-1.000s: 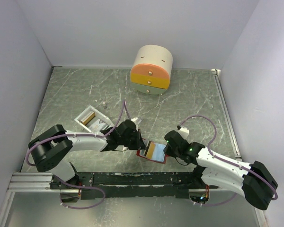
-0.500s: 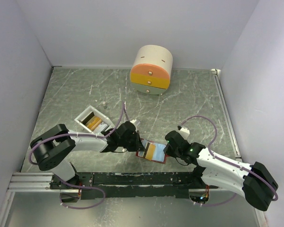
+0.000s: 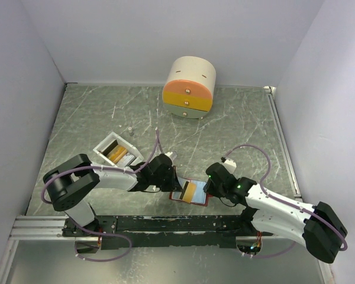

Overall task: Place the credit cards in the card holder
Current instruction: Insert the credit card into the card holder.

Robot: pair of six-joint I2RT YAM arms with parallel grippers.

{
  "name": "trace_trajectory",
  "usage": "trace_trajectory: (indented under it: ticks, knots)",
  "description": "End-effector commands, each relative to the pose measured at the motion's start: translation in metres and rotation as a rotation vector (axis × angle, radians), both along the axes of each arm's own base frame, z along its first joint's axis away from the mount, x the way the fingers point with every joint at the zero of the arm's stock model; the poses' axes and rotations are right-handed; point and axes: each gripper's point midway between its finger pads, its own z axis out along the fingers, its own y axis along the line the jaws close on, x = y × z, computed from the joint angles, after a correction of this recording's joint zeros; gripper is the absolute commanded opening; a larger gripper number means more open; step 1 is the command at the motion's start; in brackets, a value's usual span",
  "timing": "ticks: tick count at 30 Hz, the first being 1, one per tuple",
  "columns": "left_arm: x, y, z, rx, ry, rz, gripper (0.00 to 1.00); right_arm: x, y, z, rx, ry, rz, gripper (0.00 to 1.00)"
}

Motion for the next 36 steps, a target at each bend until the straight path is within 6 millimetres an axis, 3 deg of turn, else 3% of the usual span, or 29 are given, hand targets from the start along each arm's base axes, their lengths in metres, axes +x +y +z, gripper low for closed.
trace_trajectory:
  ticks: [1, 16, 36]
  knots:
    - [0.002, -0.002, -0.004, 0.022, -0.019, 0.018, 0.07, -0.008, 0.004, 0.007, 0.011, 0.048, 0.026, 0.25]
    - [0.016, 0.015, 0.002, 0.048, -0.052, 0.153, 0.07, -0.018, -0.003, -0.003, 0.024, 0.067, 0.007, 0.26]
    - [0.010, -0.002, -0.002, 0.048, -0.046, 0.153, 0.07, -0.024, 0.012, -0.011, 0.124, 0.100, -0.006, 0.25]
